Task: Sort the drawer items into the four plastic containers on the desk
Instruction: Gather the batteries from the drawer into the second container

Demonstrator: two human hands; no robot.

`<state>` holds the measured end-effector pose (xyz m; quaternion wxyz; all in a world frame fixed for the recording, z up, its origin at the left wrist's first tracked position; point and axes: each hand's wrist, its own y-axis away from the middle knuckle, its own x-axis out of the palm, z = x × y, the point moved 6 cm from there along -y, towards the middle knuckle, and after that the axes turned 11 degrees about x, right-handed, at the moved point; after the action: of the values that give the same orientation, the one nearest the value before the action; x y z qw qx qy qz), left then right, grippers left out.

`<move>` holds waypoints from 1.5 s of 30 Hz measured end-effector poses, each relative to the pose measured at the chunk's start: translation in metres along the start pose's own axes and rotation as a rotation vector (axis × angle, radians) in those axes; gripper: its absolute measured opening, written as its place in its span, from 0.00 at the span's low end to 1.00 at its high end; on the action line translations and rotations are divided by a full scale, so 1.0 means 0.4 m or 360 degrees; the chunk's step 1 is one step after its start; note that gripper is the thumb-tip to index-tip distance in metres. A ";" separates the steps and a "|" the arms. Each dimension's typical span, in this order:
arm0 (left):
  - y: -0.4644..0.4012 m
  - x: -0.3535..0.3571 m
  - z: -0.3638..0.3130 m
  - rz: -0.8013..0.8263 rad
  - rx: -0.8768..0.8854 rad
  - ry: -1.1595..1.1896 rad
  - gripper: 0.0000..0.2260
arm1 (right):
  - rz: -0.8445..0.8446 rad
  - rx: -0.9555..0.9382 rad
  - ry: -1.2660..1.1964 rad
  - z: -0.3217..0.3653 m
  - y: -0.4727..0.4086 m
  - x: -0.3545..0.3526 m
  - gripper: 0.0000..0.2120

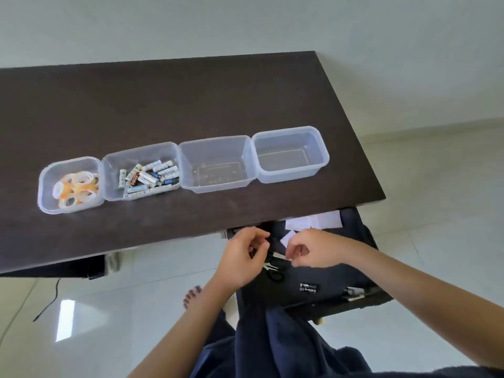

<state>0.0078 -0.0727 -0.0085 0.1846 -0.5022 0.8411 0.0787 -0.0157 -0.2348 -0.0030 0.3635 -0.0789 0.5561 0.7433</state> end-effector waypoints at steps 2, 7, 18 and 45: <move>0.009 0.130 0.021 0.0243 -0.0059 -0.0071 0.07 | 0.0057 0.0124 0.0039 -0.137 -0.009 0.048 0.05; 0.023 0.379 0.109 0.0690 -0.0286 -0.0257 0.11 | 0.0120 0.0325 0.0060 -0.380 -0.044 0.103 0.06; 0.062 0.567 0.209 0.1175 -0.0586 -0.0604 0.15 | 0.0364 0.0319 0.0367 -0.499 -0.120 0.211 0.09; 0.108 0.518 0.253 0.1160 -0.0802 -0.0528 0.09 | 0.0310 0.0242 -0.0431 -0.513 -0.148 0.178 0.13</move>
<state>-0.0949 -0.1887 -0.1845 0.1491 -0.1841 0.8765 0.4192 -0.0886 -0.3769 -0.1614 0.3663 0.1038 0.5616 0.7346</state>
